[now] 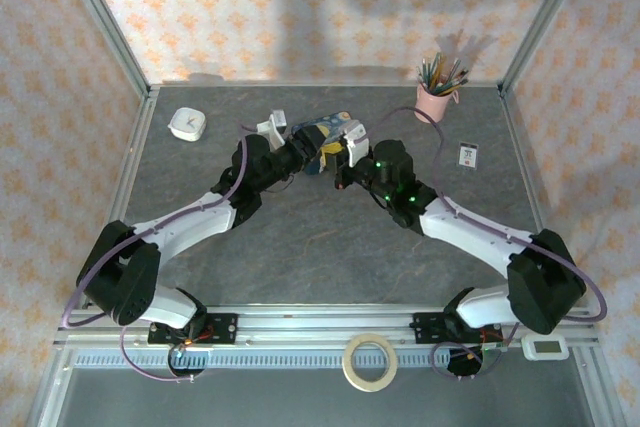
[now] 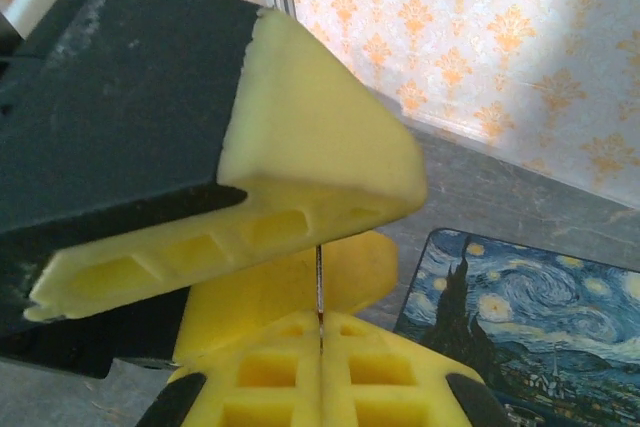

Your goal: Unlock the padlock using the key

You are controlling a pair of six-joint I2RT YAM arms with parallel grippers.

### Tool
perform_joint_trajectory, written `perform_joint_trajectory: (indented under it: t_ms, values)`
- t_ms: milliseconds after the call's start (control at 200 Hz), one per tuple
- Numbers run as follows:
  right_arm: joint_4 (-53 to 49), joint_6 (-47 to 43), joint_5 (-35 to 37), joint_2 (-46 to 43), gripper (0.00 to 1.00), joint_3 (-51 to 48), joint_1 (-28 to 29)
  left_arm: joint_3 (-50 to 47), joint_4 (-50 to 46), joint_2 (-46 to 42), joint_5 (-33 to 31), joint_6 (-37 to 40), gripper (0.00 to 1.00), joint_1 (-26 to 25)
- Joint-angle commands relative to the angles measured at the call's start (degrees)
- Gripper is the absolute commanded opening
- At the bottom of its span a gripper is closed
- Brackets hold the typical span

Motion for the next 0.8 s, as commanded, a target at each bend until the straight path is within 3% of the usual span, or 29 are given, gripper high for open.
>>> perform_joint_trajectory:
  t_ms: [0,265,360,435,576,796]
  values:
    - [-1.9,-3.3,2.6,0.5,0.00,2.0,0.7,1.6,1.1,0.7,-0.2,-1.3,0.35,-0.5]
    - [-2.1,-4.0,2.6,0.1,0.00,1.9,1.3,1.1,0.7,1.0,-0.6,-0.7,0.00,-0.6]
    - [-1.1,-3.2,1.8,-0.9,0.00,1.5,1.3,0.9,1.2,1.0,-0.6,0.1,0.00,-0.5]
    - [2.1,1.3,-0.1,-2.8,0.13,-0.2,-0.3,0.1,3.1,0.5,-1.0,3.7,0.00,-0.4]
    - [9.3,17.0,-18.4,-3.3,0.31,-2.2,-10.3,-2.6,13.1,0.0,2.5,11.7,0.00,0.3]
    - [23.9,32.8,-31.6,0.6,0.42,-5.0,-13.1,-3.9,21.9,-0.3,9.5,21.4,0.00,0.5]
